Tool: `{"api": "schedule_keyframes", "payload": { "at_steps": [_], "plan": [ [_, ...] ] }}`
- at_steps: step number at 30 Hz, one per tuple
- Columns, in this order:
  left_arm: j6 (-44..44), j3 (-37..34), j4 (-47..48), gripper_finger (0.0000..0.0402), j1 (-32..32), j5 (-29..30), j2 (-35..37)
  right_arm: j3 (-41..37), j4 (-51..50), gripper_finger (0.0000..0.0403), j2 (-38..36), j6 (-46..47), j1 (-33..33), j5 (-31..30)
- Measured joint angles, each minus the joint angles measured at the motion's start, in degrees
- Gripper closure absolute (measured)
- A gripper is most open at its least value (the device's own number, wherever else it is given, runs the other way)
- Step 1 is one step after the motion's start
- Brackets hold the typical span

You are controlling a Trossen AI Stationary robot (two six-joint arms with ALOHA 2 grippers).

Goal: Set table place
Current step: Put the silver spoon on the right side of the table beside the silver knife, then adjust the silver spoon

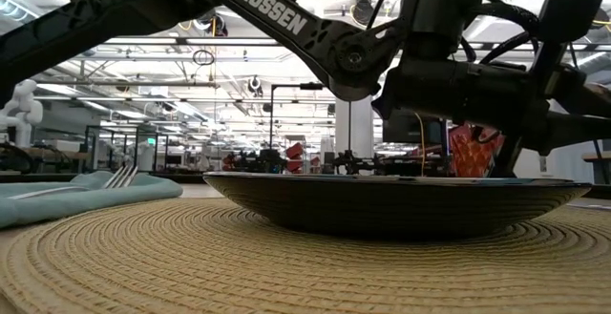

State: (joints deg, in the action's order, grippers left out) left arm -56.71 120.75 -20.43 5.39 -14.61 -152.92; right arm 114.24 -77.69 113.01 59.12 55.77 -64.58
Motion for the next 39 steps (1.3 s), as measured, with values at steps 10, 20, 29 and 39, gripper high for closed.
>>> {"api": "schedule_keyframes", "payload": {
  "at_steps": [10,20,29,39],
  "plan": [
    [0.2,0.0,0.0,0.0375,0.3,-0.1,0.1,0.0,0.1,0.0289,0.0,0.0,0.0,0.0],
    [0.5,0.0,-0.1,0.0336,0.4,-0.2,0.1,0.0,0.2,0.0289,0.0,0.0,0.0,0.0],
    [0.6,0.0,-0.2,0.0336,0.4,-1.6,0.1,0.0,0.3,0.0289,0.0,0.0,0.0,0.0],
    [5.9,-0.1,1.8,0.0336,-1.7,-14.7,1.3,0.0,-9.5,0.0289,0.0,14.9,1.2,4.1]
  ]
}}
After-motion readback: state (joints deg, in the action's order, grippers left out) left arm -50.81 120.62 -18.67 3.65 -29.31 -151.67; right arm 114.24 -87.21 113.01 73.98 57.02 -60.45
